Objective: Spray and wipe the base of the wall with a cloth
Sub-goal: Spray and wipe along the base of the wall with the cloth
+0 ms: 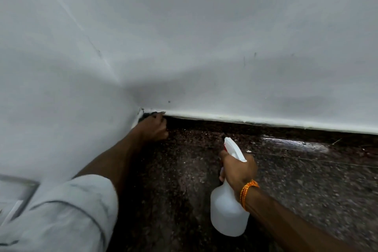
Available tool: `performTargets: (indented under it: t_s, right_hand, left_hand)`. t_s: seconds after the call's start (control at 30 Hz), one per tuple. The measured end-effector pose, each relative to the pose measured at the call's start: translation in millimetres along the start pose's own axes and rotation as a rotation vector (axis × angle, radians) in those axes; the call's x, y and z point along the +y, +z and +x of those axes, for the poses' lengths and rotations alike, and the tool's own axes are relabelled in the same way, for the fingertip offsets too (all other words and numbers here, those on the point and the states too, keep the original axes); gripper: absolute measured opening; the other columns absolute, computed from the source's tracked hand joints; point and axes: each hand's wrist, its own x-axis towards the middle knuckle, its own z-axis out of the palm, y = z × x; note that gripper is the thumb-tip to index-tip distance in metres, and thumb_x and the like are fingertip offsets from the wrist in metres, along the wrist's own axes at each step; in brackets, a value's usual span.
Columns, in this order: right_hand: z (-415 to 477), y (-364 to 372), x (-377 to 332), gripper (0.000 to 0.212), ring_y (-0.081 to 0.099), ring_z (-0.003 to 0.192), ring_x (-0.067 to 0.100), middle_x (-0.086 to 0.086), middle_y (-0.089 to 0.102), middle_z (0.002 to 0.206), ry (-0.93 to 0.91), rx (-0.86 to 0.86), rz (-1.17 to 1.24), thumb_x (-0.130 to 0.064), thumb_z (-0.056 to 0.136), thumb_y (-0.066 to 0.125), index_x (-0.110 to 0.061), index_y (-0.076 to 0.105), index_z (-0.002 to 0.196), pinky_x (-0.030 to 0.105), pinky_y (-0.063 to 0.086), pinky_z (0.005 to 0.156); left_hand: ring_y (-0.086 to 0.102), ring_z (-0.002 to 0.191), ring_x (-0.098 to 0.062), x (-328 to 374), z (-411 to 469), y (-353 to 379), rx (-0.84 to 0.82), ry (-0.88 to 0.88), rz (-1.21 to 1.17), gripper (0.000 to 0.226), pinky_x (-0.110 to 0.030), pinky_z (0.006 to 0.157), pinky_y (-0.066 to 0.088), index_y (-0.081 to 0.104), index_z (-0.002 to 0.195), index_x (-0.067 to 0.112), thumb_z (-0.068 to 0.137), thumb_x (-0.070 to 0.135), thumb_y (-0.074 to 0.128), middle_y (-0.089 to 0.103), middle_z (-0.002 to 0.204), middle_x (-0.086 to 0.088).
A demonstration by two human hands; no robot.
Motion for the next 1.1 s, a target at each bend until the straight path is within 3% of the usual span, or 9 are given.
performTargets:
  t_s: [0.13,0.2,0.3,0.43,0.53,0.67,0.83,0.93,1.1]
  right_hand:
    - [-5,13,3,0.025,0.058,0.038,0.021,0.02,0.067,0.057,-0.043,-0.056,-0.074,-0.019,0.087,0.07,0.005,0.071,0.081,0.028,0.049,0.039]
    - [-10,20,1,0.027,0.059,0.037,0.02,0.016,0.066,0.053,-0.057,-0.098,-0.105,-0.021,0.086,0.071,0.006,0.071,0.085,0.027,0.049,0.039]
    - [-18,30,-5,0.025,0.056,0.034,0.019,0.012,0.061,0.044,-0.065,-0.193,-0.108,-0.017,0.086,0.069,0.007,0.071,0.081,0.028,0.051,0.041]
    - [-32,39,-18,0.019,0.054,0.034,0.017,0.01,0.06,0.044,-0.075,-0.28,-0.112,-0.015,0.086,0.067,0.003,0.069,0.08,0.02,0.046,0.039]
    - [-41,48,-26,0.018,0.05,0.033,0.015,0.008,0.056,0.042,-0.092,-0.345,-0.138,-0.01,0.088,0.064,-0.008,0.061,0.071,0.016,0.042,0.037]
    - [-49,71,-30,0.004,0.046,0.028,0.016,0.005,0.054,0.038,-0.044,-0.383,-0.095,-0.01,0.085,0.064,-0.007,0.067,0.086,0.02,0.042,0.036]
    - [-58,83,-27,0.027,0.047,0.029,0.016,0.015,0.056,0.051,-0.019,-0.418,-0.067,-0.014,0.083,0.068,0.009,0.068,0.098,0.022,0.042,0.036]
    - [-52,75,-24,0.028,0.046,0.028,0.018,0.019,0.055,0.053,-0.035,-0.397,-0.062,-0.012,0.084,0.068,0.015,0.067,0.093,0.022,0.041,0.035]
    - [-38,54,-19,0.025,0.049,0.03,0.017,0.014,0.056,0.045,-0.08,-0.324,-0.136,-0.012,0.087,0.068,0.013,0.069,0.084,0.021,0.042,0.036]
  left_hand:
    - [0.059,0.106,-0.031,11,-3,-1,-0.14,-0.082,-0.115,0.027,-0.043,0.085,0.048,0.067,0.107,0.02,0.1,0.019,0.041,0.064,0.109,-0.008]
    - [0.059,0.105,-0.029,7,0,-5,-0.152,-0.233,-0.22,0.028,-0.049,0.097,0.044,0.067,0.108,0.02,0.099,0.019,0.04,0.065,0.11,-0.005]
    - [0.064,0.104,-0.029,12,-3,-2,-0.206,-0.322,-0.423,0.027,-0.045,0.097,0.047,0.071,0.107,0.016,0.095,0.015,0.046,0.069,0.111,-0.009]
    - [0.057,0.12,-0.032,45,-29,-3,-0.499,-0.196,-0.776,0.033,-0.035,0.094,0.045,0.062,0.123,0.001,0.099,0.012,0.042,0.058,0.132,-0.019]
    - [0.054,0.123,-0.031,60,-56,0,-0.66,-0.106,-0.822,0.034,-0.031,0.097,0.043,0.06,0.125,-0.002,0.093,0.009,0.056,0.056,0.135,-0.019]
    - [0.059,0.113,-0.036,65,-82,5,-0.513,-0.237,-0.812,0.034,-0.038,0.093,0.047,0.059,0.115,0.001,0.088,0.022,0.062,0.058,0.125,-0.02]
    - [0.061,0.108,-0.036,53,-75,-12,-0.272,-0.376,-0.695,0.025,-0.039,0.085,0.048,0.063,0.115,0.007,0.094,0.013,0.05,0.063,0.12,-0.017]
    - [0.061,0.106,-0.033,35,-50,-11,-0.154,-0.427,-0.604,0.023,-0.035,0.083,0.048,0.066,0.11,0.011,0.096,0.015,0.049,0.065,0.116,-0.014]
    - [0.058,0.112,-0.03,14,-15,-12,-0.092,-0.393,-0.414,0.026,-0.043,0.103,0.041,0.066,0.115,0.014,0.095,0.015,0.049,0.063,0.12,-0.013]
